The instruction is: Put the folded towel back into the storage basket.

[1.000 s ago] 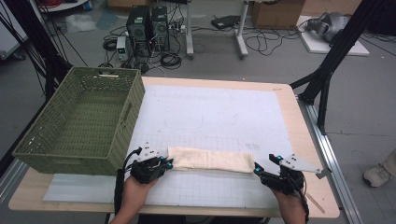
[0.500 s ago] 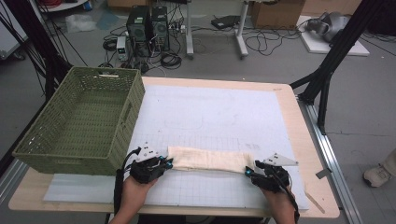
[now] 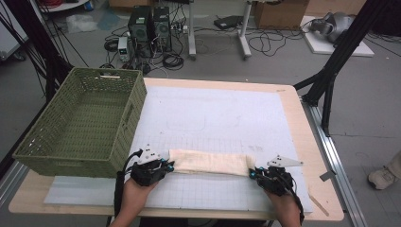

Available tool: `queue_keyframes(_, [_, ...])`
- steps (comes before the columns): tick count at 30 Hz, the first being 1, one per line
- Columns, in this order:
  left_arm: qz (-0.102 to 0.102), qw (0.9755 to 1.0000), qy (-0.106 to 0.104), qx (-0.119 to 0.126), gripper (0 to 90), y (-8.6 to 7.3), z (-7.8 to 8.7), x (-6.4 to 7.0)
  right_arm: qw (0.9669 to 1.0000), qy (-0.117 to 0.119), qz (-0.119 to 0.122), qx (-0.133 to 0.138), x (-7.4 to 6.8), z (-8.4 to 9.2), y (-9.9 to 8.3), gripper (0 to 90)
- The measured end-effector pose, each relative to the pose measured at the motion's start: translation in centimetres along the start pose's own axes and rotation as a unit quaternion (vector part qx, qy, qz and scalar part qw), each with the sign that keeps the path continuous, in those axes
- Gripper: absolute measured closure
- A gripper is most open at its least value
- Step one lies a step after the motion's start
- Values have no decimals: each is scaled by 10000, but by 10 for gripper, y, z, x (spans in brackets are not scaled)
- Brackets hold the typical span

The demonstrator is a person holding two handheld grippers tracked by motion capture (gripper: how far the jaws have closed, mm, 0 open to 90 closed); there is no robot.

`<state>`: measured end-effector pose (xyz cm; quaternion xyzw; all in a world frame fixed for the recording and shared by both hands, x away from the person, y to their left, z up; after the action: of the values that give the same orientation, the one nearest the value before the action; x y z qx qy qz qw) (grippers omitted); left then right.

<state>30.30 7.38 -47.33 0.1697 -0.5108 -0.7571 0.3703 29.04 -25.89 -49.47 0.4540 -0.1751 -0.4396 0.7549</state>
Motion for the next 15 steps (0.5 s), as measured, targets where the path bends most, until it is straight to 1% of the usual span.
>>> queue_keyframes(2, [-21,10000,-2,43,825,2,1,0,9998,6,175,26,-1,2,1,813])
queue_keyframes(3, [-20,10000,-16,75,825,3,2,0,9998,6,175,26,-1,2,1,813])
queue_keyframes(4, [-27,9999,-30,108,825,4,4,1,9998,12,210,69,0,3,2,813])
queue_keyframes(5, [-26,9999,-48,139,825,5,5,1,9995,86,233,183,1,7,4,812])
queue_keyframes(7, [-34,9998,-83,177,825,6,6,2,9994,99,225,223,1,8,6,812])
queue_keyframes(8, [-42,9997,-101,195,825,7,7,3,9989,131,277,347,2,13,10,812])
queue_keyframes(9, [-67,9997,-131,206,825,8,8,4,9989,131,277,347,2,13,10,812])
queue_keyframes(10, [-59,9996,-144,232,825,9,8,5,9983,199,286,461,3,17,13,813])
queue_keyframes(11, [-59,9995,-174,265,825,10,9,7,9980,210,301,513,5,20,15,813])
queue_keyframes(13, [-134,9991,-253,312,825,13,11,11,9976,227,324,560,6,22,16,812])
queue_keyframes(15, [-240,9985,-309,373,825,16,13,16,9965,221,331,737,11,30,21,813])
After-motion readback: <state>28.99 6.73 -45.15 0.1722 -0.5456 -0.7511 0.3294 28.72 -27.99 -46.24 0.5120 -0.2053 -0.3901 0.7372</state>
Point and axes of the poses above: each handheld gripper's, and its own axes: z roughly backward along the jaws, y roughly out of its top, x roughly to its right, the point moved 7 cm from there along -z, roughly forward along the jaws, and after that the axes turned 8 degrees about x, right-handed, at the moved point
